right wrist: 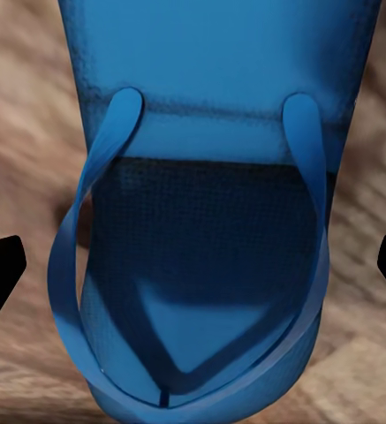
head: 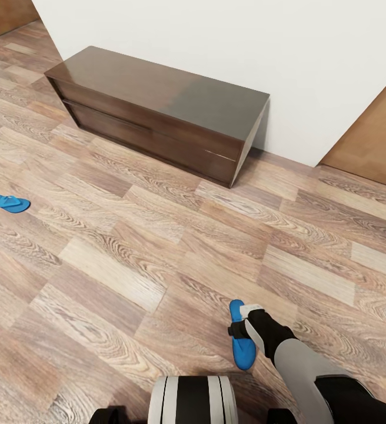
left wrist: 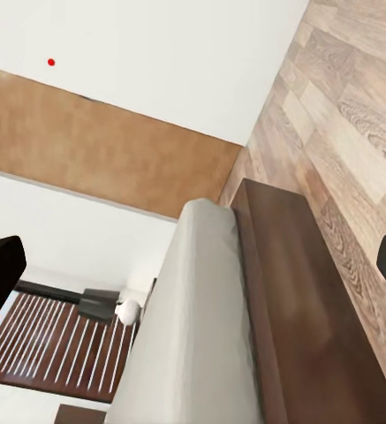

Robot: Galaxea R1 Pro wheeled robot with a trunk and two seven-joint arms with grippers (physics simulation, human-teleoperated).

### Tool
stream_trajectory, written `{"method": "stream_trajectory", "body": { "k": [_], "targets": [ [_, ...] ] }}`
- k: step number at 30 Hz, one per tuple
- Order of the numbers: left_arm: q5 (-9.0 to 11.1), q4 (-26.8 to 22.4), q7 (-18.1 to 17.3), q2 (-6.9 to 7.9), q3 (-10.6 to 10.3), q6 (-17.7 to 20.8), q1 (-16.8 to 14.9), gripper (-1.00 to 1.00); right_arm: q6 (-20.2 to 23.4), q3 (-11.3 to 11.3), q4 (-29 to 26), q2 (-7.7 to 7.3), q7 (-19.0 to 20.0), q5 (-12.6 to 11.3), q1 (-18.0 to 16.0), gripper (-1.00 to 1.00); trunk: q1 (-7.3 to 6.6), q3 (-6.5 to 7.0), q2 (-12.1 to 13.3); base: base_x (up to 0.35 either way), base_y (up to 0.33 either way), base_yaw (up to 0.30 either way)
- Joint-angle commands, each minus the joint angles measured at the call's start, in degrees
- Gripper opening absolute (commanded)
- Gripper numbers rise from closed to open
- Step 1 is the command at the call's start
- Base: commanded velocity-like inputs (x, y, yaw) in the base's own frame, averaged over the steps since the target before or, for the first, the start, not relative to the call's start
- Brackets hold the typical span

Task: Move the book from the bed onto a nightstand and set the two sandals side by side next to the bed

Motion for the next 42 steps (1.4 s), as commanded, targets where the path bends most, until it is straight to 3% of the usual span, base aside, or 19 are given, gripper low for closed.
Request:
{"method": "stream_trajectory", "body": {
  "k": [1,15,23,42],
  "targets": [
    [-0.2,0.0,0.1,0.02,0.0,0.2,0.0,1.00,0.4,0.1,-0.1,0.01,0.0,0.5,0.0,1.00,-0.01,-0.03,0.0,0.000,0.000,0.000],
    [-0.2,0.0,0.0,0.02,0.0,0.0,0.1,1.00,0.4,0.1,-0.1,0.01,0.0,0.5,0.0,1.00,-0.01,-0.03,0.0,0.000,0.000,0.000],
    [-0.2,0.0,0.1,0.02,0.0,0.0,0.1,1.00,0.4,0.1,-0.1,0.01,0.0,0.5,0.0,1.00,0.20,-1.80,-0.1,0.000,0.000,0.000],
    [-0.2,0.0,0.1,0.02,0.0,-0.1,0.2,1.00,0.4,0.1,-0.2,0.01,0.0,0.5,0.0,1.00,0.20,-1.80,-0.1,0.000,0.000,0.000]
  ]
}}
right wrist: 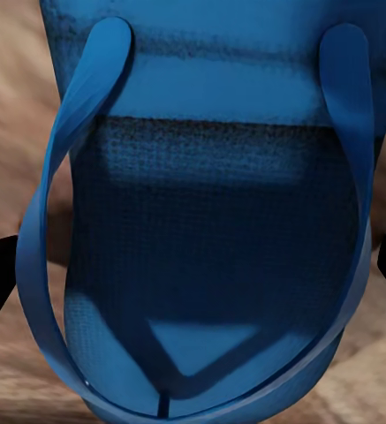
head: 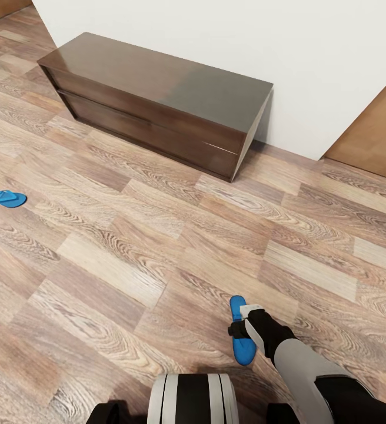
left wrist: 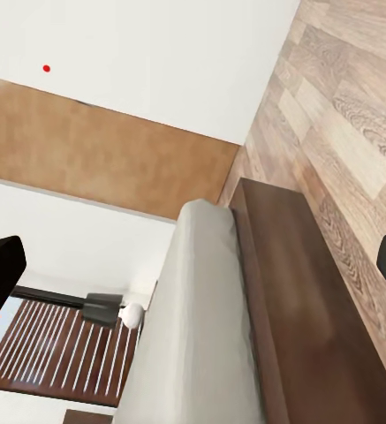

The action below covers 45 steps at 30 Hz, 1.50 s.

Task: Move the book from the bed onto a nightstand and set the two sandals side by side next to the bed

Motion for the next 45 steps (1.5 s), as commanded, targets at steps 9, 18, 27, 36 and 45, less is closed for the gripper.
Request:
{"method": "stream_trajectory", "body": {
  "k": [9,18,27,36,45],
  "targets": [
    [-0.2,0.0,0.0,0.02,0.0,-0.1,0.0,1.00,0.4,0.1,-0.1,0.01,0.0,0.5,0.0,1.00,-0.01,-0.03,0.0,0.000,0.000,0.000],
    [-0.3,0.2,-0.1,-0.18,0.0,-1.2,0.0,1.00,0.4,0.1,-0.1,0.01,0.0,0.5,0.0,-1.00,-0.01,-0.03,0.0,0.000,0.000,0.000],
    [-0.3,2.2,-0.2,-0.20,0.0,-1.6,0.0,1.00,0.3,0.1,-0.1,-0.07,0.2,0.5,0.0,-1.00,-0.24,1.96,0.1,0.000,0.000,0.000],
    [-0.3,10.0,-0.3,-0.05,0.0,-5.5,0.0,1.00,0.2,0.1,-0.5,-0.48,0.8,0.4,0.0,-1.00,-0.47,3.96,0.2,0.000,0.000,0.000],
    [-0.3,18.6,-0.3,0.17,0.0,-9.2,-0.1,1.00,-0.6,0.0,-0.9,-0.66,4.3,0.4,0.1,-1.00,-0.70,5.95,0.3,0.000,0.000,0.000]
  ]
}}
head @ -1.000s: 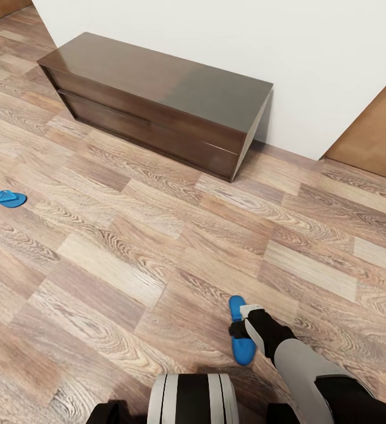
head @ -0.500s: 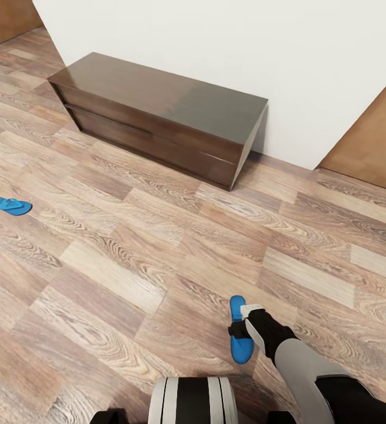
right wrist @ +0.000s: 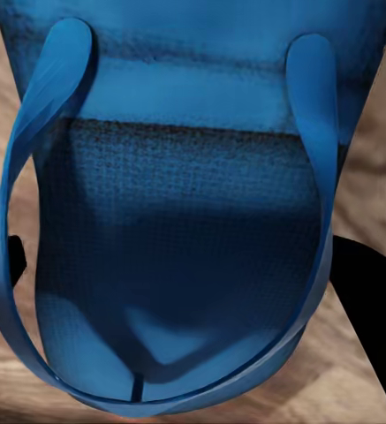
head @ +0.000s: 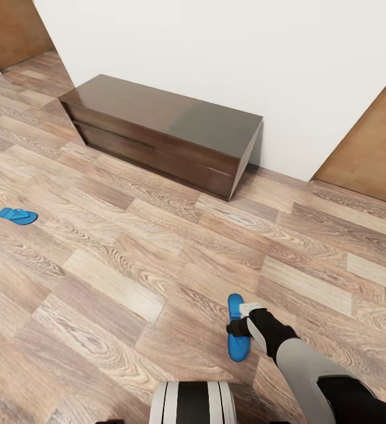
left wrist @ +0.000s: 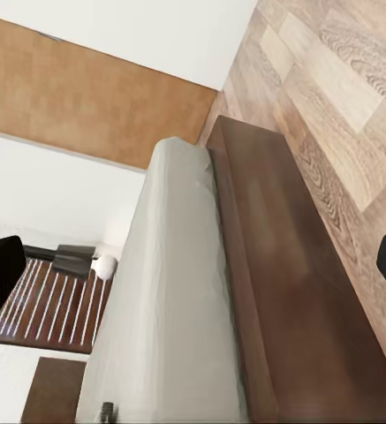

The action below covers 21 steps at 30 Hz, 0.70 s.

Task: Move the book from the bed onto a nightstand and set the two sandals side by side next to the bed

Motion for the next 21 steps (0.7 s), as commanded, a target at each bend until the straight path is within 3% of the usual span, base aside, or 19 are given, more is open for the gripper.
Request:
{"method": "stream_trajectory", "body": {
  "k": [1,10,21],
  "targets": [
    [-0.3,0.4,0.0,0.01,0.0,0.2,0.0,1.00,0.3,0.1,-0.1,0.02,0.4,0.5,0.0,-1.00,-0.03,0.20,0.0,0.000,0.000,0.000],
    [-0.2,6.0,-0.3,0.06,0.0,-0.9,0.0,1.00,0.3,0.1,-0.1,-0.10,0.8,0.5,0.1,-1.00,-0.26,2.19,0.1,0.000,0.000,0.000],
    [-0.1,9.2,-0.4,0.03,0.0,-1.3,-0.1,1.00,0.2,0.2,-0.2,0.15,0.8,0.6,0.3,-1.00,-0.55,4.63,0.3,0.000,0.000,0.000]
  ]
}}
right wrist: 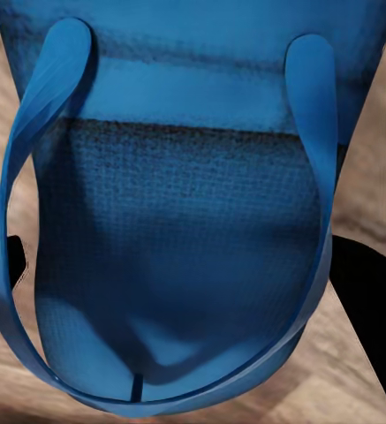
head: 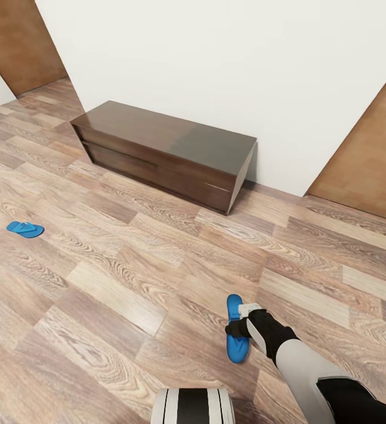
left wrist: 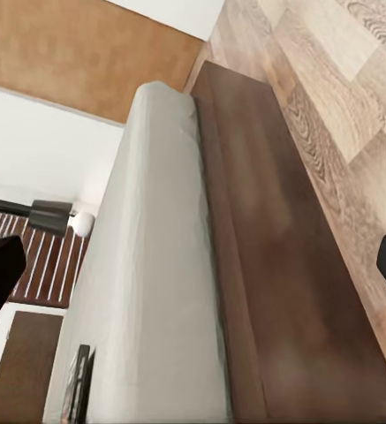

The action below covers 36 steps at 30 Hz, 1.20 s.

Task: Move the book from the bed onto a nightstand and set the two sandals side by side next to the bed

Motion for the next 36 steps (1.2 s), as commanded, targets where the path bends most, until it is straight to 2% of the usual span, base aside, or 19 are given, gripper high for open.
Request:
{"method": "stream_trajectory", "body": {
  "k": [1,12,19,25,28,31,32,33,35,36],
  "targets": [
    [-0.4,0.4,0.0,0.00,0.0,0.0,0.0,1.00,0.3,0.1,-0.1,0.00,0.3,0.5,0.0,-1.00,-0.03,0.19,0.0,0.000,0.000,0.000],
    [-0.5,2.8,0.1,0.00,0.0,-1.9,-0.2,1.00,0.3,0.0,-0.7,0.09,0.3,0.5,0.2,-1.00,-0.32,2.63,0.1,0.000,0.000,0.000],
    [-0.5,3.6,0.0,-0.02,0.0,-1.8,-0.3,1.00,0.4,1.0,-0.9,0.04,0.2,0.6,0.2,-1.00,-0.50,4.18,0.2,0.000,0.000,0.000],
    [-0.3,8.3,-0.2,-0.04,0.0,-1.8,-0.5,1.00,0.4,1.2,-0.9,0.00,0.3,0.5,0.2,-1.00,-0.65,5.51,0.3,0.000,0.000,0.000],
    [-0.1,10.2,-1.5,-0.12,0.0,-1.8,-0.7,1.00,0.4,1.2,-0.9,0.03,0.3,0.5,0.2,-1.00,-0.73,6.18,0.4,0.000,0.000,0.000],
    [0.2,11.5,-4.5,-0.44,0.0,-1.6,-1.2,1.00,0.4,1.2,-0.9,0.05,0.2,0.6,0.2,-1.00,-0.81,6.84,0.4,0.000,0.000,0.000],
    [0.4,11.9,-5.8,-0.77,0.0,-1.5,-1.5,1.00,0.4,1.2,-0.9,0.05,0.2,0.6,0.2,-1.00,-0.83,7.06,0.4,0.000,0.000,0.000],
    [1.0,13.2,-8.9,-2.35,-0.1,-1.4,-2.4,1.00,0.4,1.3,-0.9,0.09,0.2,0.6,0.2,-1.00,-0.86,7.28,0.4,0.000,0.000,0.000],
    [1.3,14.6,-11.5,-4.33,-0.1,-1.4,-3.3,1.00,0.4,1.4,-0.9,0.11,0.1,0.6,0.2,-1.00,-0.91,7.73,0.5,0.000,0.000,0.000],
    [1.5,16.1,-13.2,-6.36,-0.1,-1.6,-4.5,1.00,0.4,1.4,-0.9,0.08,0.0,0.6,0.2,-1.00,-0.94,7.95,0.5,0.000,0.000,0.000]
  ]
}}
